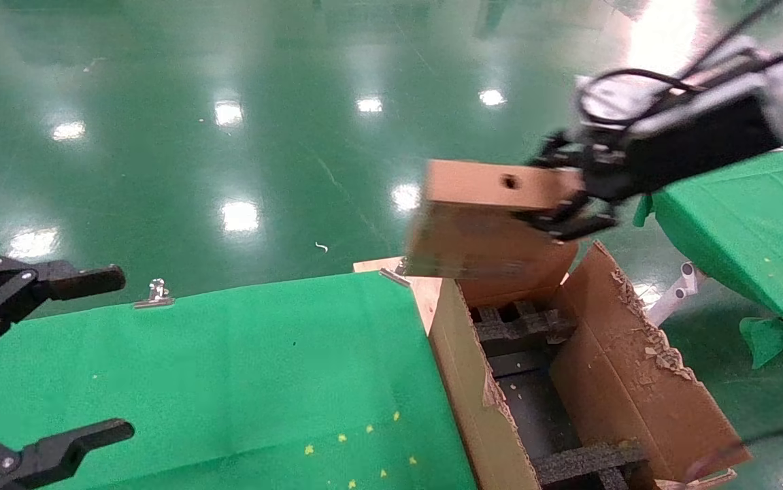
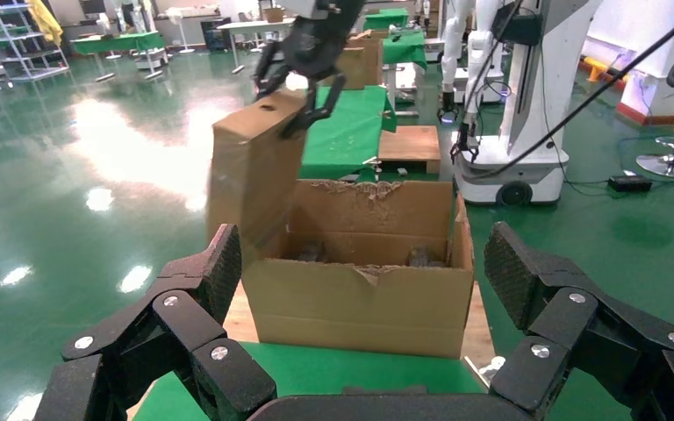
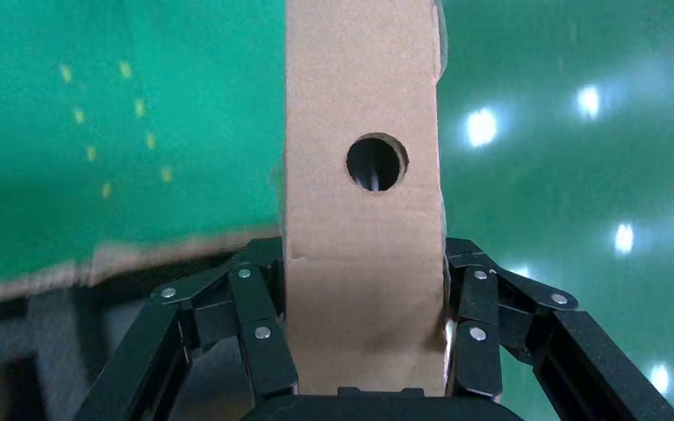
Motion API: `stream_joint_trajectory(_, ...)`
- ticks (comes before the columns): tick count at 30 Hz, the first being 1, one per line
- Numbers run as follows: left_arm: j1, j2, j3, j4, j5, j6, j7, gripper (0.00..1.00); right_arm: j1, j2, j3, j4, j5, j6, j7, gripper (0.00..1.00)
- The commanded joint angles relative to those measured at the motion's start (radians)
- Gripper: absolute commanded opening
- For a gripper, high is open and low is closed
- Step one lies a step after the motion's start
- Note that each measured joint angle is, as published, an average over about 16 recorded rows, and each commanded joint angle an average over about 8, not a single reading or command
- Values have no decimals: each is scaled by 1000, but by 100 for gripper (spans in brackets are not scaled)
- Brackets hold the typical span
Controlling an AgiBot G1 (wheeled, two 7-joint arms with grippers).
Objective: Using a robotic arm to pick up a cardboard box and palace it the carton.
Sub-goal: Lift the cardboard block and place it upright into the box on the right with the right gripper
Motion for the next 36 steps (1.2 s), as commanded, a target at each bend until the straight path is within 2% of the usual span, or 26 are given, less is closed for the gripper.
stream_joint_trajectory(1,0,0,0,0,0,0,0,100,26,39,-33,6,-9,-1,9,0)
stream_joint_trajectory(8,0,0,0,0,0,0,0,100,64,169,-151,66,-35,3,69,0)
stream_joint_trajectory(15,0,0,1,0,0,0,0,100,41,255,-224,109,-12,15,113,0)
stream_joint_trajectory(21,0,0,1,0,-1,-1,0,100,22,275,-241,122,24,20,120,0)
stream_joint_trajectory(29,0,0,1,0,-1,-1,0,100,18,266,-235,114,16,30,128,0)
stream_joint_trajectory(33,0,0,1,1,-1,-1,1,100,-15,270,-242,110,28,73,185,0)
stream_joint_trajectory(36,0,0,1,1,-1,-1,1,100,-53,282,-248,110,46,125,279,0)
